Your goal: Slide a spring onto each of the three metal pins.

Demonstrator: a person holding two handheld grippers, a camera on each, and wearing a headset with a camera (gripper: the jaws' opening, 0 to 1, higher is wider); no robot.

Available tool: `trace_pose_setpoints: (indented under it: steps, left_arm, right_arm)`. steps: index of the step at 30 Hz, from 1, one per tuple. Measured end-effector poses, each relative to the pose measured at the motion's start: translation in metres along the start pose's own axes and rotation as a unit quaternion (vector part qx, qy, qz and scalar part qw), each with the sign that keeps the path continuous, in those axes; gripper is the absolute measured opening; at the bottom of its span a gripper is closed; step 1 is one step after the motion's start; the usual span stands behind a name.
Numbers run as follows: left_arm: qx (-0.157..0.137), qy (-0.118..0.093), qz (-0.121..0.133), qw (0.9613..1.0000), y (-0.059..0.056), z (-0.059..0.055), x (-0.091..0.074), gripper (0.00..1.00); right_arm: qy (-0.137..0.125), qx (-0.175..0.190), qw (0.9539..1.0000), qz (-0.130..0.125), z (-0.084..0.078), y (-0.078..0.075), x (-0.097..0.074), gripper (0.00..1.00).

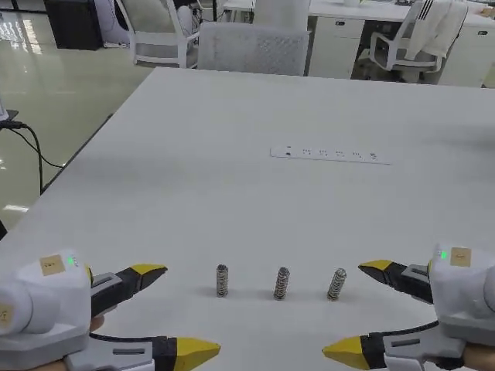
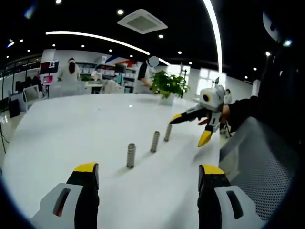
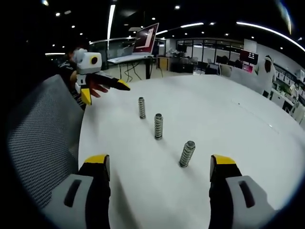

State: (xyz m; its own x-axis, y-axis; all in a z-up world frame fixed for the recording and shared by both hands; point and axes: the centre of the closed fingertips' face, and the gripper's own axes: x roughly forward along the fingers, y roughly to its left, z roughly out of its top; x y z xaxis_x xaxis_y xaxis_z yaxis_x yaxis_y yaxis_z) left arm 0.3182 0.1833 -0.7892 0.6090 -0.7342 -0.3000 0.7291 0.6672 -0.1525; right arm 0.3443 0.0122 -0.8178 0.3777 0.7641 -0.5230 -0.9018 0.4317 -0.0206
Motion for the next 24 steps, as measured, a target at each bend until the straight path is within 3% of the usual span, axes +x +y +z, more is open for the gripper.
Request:
trace_pose_setpoints:
  steps: [12, 24]
  left_arm:
    - [-0.004, 0.000, -0.001, 1.0000, -0.0016, -0.0014, 0.0016, 0.86]
    - [-0.004, 0.008, 0.003, 1.0000, 0.0002, -0.0046, 0.0021, 0.87]
  right_arm:
    - [-0.009, 0.018, 0.9996, -0.021, -0.0007, -0.0060, -0.0043, 0.87]
    - [-0.015, 0.019, 0.9994, -0.023, 0.0011, -0.0062, -0.0054, 0.87]
